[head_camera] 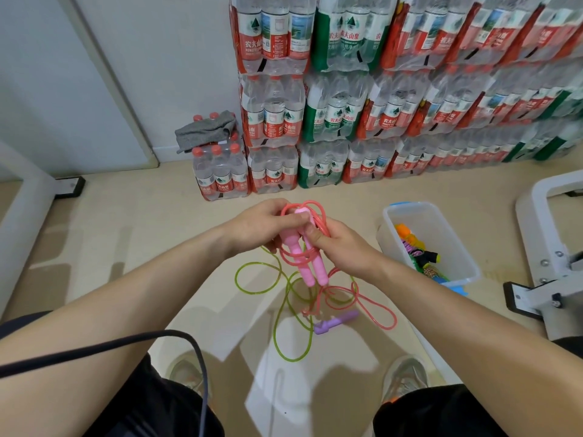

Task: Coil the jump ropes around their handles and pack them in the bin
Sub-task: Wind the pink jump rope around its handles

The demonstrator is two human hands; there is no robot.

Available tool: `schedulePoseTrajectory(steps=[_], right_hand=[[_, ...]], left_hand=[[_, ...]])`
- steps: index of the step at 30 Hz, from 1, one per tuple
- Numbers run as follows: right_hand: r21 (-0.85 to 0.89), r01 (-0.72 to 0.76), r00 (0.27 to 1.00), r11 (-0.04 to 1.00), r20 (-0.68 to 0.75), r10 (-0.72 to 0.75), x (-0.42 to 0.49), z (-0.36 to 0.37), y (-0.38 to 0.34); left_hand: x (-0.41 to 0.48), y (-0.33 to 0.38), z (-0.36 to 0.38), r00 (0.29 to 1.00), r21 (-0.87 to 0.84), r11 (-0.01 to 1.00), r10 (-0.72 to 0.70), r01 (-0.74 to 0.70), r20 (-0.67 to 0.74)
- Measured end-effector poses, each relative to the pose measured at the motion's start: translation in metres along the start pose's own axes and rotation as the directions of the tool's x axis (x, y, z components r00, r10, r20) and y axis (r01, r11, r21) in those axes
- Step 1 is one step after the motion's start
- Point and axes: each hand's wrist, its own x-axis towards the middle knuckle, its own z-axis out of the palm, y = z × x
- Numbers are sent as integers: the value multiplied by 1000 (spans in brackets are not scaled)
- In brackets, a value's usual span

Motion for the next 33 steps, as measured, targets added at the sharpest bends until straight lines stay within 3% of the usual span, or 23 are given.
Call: schedulePoseTrajectory(steps=[6, 13, 15, 17, 19, 24, 27, 33], right_hand=[[-89, -15, 998, 996, 53, 20, 1, 6, 6], [-117, -26, 996, 993, 79, 35, 1, -2, 1], [-267, -62, 997, 962, 32, 73, 2, -10, -5], [-486, -124, 992, 865, -83, 96, 3, -19, -11], [-554, -152, 982, 818, -175, 64, 5, -25, -13], [-499, -225, 954, 837, -288, 85, 11, -38, -12], [-422, -203, 958, 884, -273, 90, 11, -45, -14], [117, -196, 901, 974, -371, 226, 13, -68, -15]], left_hand=[[1, -9, 4, 996, 82, 995, 54, -48, -74], [2, -15, 2, 999, 55, 998, 20, -19, -31], [3, -16, 0, 999, 62, 998, 10, -8, -32], [4, -18, -1, 999, 86, 996, -6, 9, -32], [4, -20, -1, 999, 78, 996, -33, 36, -29], [6, -21, -1, 997, -22, 997, -73, 73, -4], [7, -22, -2, 995, -58, 994, -93, 94, 24], [10, -17, -7, 995, -135, 986, -96, 96, 6]])
